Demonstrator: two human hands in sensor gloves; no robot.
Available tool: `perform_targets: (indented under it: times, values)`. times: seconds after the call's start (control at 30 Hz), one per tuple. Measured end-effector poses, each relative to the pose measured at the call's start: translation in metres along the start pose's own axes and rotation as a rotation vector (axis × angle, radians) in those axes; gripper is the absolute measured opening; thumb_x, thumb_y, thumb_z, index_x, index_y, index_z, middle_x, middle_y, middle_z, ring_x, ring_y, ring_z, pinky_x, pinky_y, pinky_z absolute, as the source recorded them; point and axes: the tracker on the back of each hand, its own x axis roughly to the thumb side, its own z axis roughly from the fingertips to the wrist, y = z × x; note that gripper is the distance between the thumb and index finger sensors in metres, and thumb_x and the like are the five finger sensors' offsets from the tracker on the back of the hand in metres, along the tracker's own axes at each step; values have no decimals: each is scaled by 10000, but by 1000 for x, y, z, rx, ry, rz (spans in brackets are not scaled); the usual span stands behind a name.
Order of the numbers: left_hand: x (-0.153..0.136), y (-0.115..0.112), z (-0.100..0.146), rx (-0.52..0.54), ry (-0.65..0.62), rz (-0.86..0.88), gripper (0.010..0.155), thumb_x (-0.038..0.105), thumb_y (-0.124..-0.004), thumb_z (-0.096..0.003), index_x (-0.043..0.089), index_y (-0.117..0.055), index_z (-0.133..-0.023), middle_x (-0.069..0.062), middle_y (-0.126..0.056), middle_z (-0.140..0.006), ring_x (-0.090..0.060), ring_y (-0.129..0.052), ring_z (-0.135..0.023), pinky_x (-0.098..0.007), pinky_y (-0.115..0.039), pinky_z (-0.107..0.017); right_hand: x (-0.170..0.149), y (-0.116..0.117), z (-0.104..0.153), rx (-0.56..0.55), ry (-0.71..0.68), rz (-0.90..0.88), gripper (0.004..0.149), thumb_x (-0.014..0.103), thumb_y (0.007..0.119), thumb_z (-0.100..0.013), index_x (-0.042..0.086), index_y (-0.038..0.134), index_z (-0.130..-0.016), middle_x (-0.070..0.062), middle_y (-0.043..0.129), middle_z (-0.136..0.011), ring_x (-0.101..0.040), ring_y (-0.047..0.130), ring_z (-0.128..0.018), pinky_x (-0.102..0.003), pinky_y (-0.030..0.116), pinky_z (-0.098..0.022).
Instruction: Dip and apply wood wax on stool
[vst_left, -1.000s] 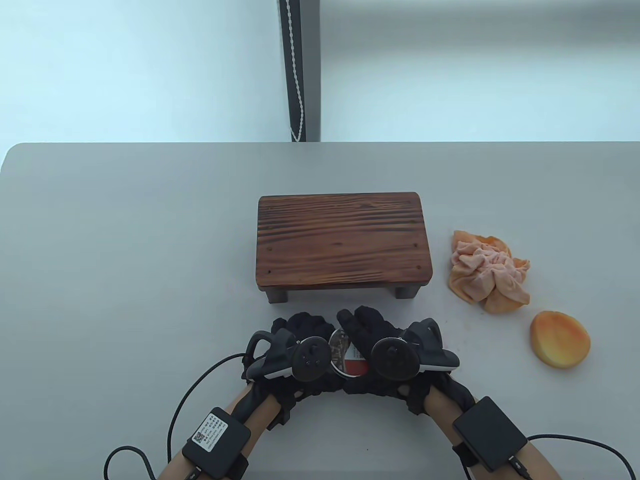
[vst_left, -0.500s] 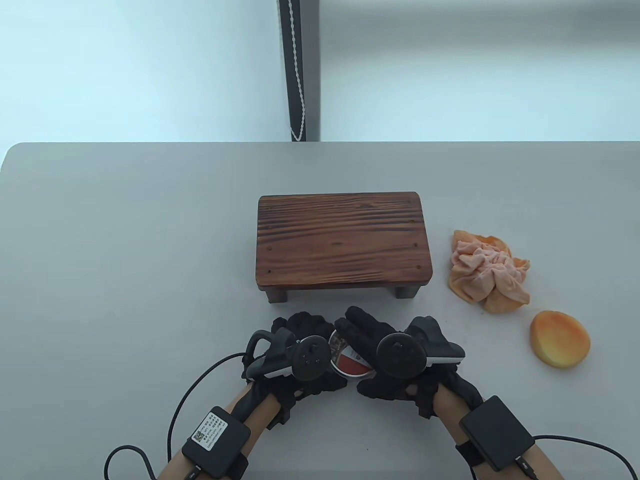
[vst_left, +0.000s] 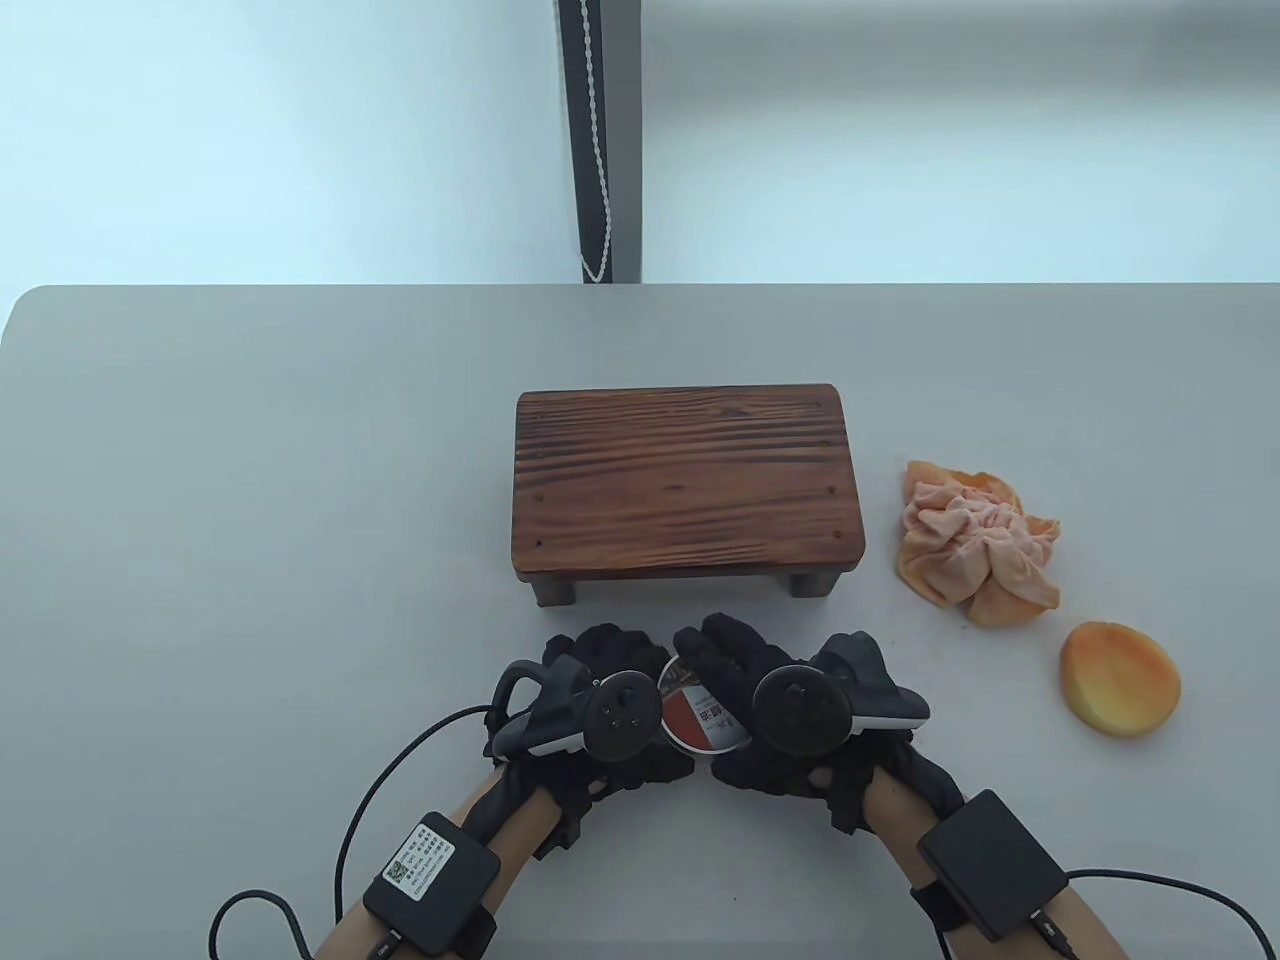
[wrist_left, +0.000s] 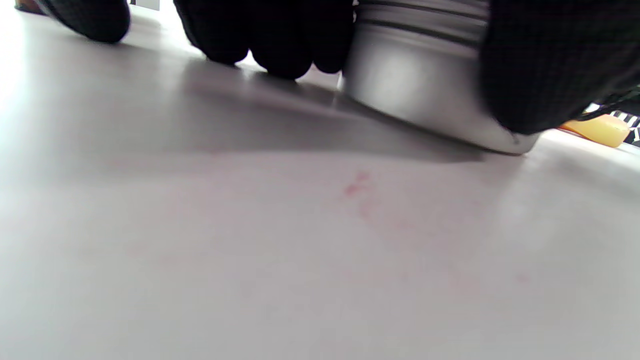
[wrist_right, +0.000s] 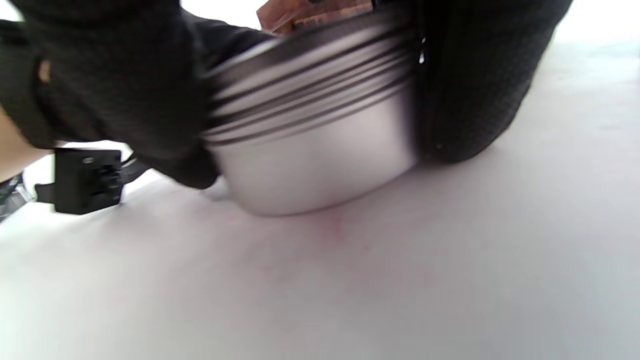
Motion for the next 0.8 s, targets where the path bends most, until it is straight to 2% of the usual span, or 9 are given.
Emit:
perform_targets:
  times: [0.07,0.13,0.17,0.27,0.33,0.43,0.57,0.67,0.8]
  values:
    - [0,0,0,-1,-1,3,896,640,-855,-476,25,-577,-1065,-317,-626,-1144,-596,-571,-1055,-943,-519,-633,0,0,0,35,-3,-16,987,526,930,-503,31,326,-1106,-341,523,-1083,-696,823,-824,-508,912,-533]
    - [0,0,0,-1,0,3,895,639,-855,-477,24,-576,-1065,-315,-625,-1145,-594,-571,-1056,-943,-519,-634,2,-4,1,127,-56,-83,1066,495,974,-492,35,246,-1120,-359,370,-1173,-785,747,-853,-571,874,-575]
    - [0,0,0,-1,0,4,897,639,-856,-476,24,-577,-1065,-316,-628,-1143,-596,-570,-1056,-944,-518,-633,2,-4,2,147,-68,-79,1054,454,978,-503,50,229,-1124,-352,319,-1194,-807,724,-865,-584,865,-590]
    - [0,0,0,-1,0,3,896,642,-855,-475,26,-578,-1064,-315,-629,-1143,-595,-574,-1055,-943,-522,-632,4,-3,2,112,-68,-17,887,320,930,-556,74,286,-1113,-245,441,-1187,-792,754,-854,-565,883,-578]
    - [0,0,0,-1,-2,2,897,643,-855,-473,28,-579,-1063,-311,-629,-1144,-594,-574,-1055,-943,-522,-633,5,-3,0,90,-45,-19,908,368,934,-551,59,292,-1114,-317,461,-1157,-780,773,-839,-562,893,-556]
    - [0,0,0,-2,-4,1,885,633,-858,-479,31,-579,-1063,-312,-628,-1144,-594,-570,-1057,-945,-519,-631,6,3,-2,2,-3,54,1005,565,907,-490,10,330,-1096,-352,528,-1069,-715,827,-789,-523,910,-496]
    - [0,0,0,-3,-2,4,895,642,-855,-476,30,-575,-1066,-311,-625,-1146,-591,-567,-1060,-943,-516,-636,6,-2,1,93,-57,6,1013,480,956,-504,41,278,-1115,-346,381,-1181,-773,784,-828,-559,898,-539]
    - [0,0,0,-3,-1,3,894,640,-855,-478,28,-574,-1067,-312,-625,-1145,-591,-567,-1060,-943,-516,-636,4,-3,2,103,-73,-16,914,358,943,-543,67,291,-1113,-245,461,-1183,-785,768,-844,-562,890,-566]
    - [0,0,0,-3,-1,2,893,642,-853,-479,31,-574,-1068,-310,-626,-1146,-591,-570,-1059,-943,-518,-634,7,3,-2,4,-1,51,967,525,921,-501,31,343,-1100,-346,533,-1086,-726,829,-793,-529,916,-498]
